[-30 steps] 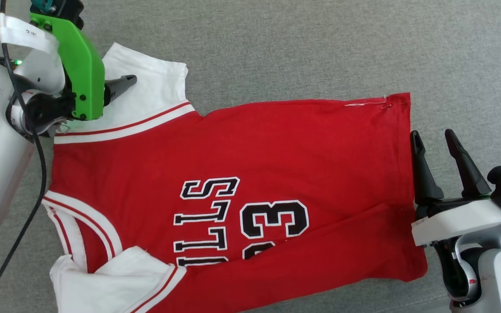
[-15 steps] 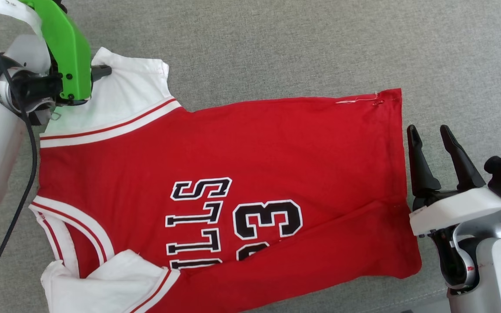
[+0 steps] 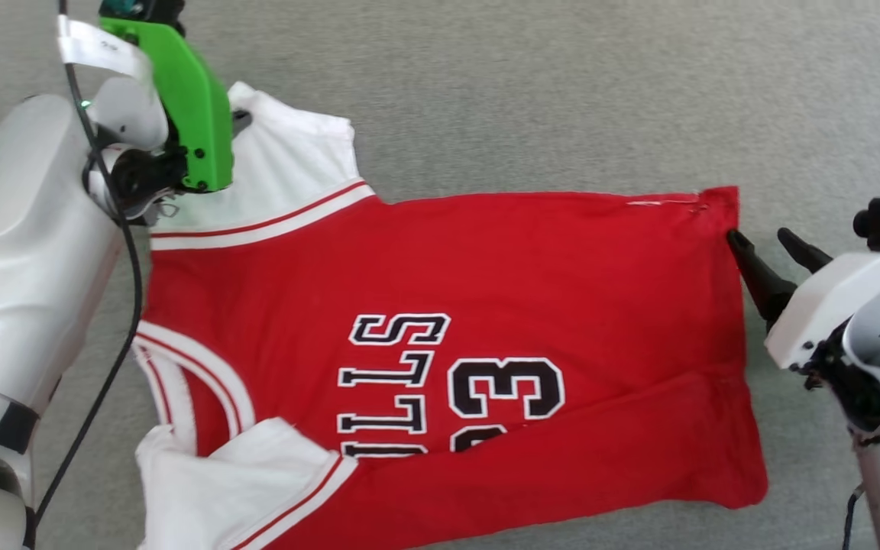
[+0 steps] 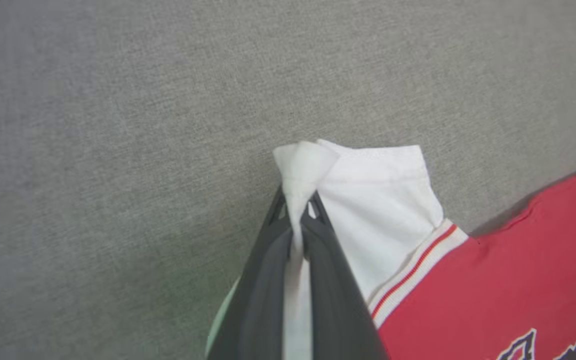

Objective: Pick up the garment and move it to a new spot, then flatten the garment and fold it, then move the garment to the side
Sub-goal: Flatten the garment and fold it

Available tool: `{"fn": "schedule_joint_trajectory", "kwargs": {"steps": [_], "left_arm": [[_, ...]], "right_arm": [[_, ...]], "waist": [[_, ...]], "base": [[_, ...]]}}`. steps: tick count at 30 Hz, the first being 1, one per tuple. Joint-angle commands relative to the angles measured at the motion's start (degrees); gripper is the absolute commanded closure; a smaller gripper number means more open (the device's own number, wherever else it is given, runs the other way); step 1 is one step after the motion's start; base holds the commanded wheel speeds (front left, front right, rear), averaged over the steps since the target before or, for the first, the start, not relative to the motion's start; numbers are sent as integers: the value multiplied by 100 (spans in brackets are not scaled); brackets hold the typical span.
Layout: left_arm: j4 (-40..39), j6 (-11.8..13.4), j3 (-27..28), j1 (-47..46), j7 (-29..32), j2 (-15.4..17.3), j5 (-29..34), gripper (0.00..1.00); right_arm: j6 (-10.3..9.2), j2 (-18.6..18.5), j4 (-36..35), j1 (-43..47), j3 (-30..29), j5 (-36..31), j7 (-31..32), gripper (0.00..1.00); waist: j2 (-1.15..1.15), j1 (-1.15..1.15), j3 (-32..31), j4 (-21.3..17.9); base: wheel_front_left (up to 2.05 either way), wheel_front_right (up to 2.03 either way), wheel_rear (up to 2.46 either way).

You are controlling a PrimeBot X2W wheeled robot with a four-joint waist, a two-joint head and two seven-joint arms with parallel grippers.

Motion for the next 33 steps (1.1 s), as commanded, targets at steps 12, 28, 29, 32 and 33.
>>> {"fn": "schedule_joint_trajectory", "kwargs": {"steps": [12, 28, 29, 32, 33], "left_arm": [[-1018, -13, -191, 28, -484, 72, 284, 100], [-1540, 7, -156, 515, -1045, 360, 324, 100], [-1591, 8, -151, 589, -1111, 389, 324, 100], [-1837, 60, -106, 939, -1375, 501, 291, 100], [-1922, 108, -104, 1068, -1442, 552, 298, 100]], "right_arm": [[-4, -396, 647, -891, 90, -176, 2224, 0], [-4, -330, 162, -743, -410, -167, 2764, 100], [-4, -333, 34, -686, -476, -186, 2708, 100], [-4, -301, -395, -351, -699, -245, 2602, 100], [-4, -282, -503, -226, -754, -273, 2592, 100]], "waist": [[0, 0, 109, 966], [0, 0, -242, 1057], [0, 0, -315, 1065], [0, 0, -573, 1105], [0, 0, -651, 1113]], "base": [[0, 0, 0], [0, 0, 0], [0, 0, 0], [0, 0, 0], [0, 0, 0]]}}
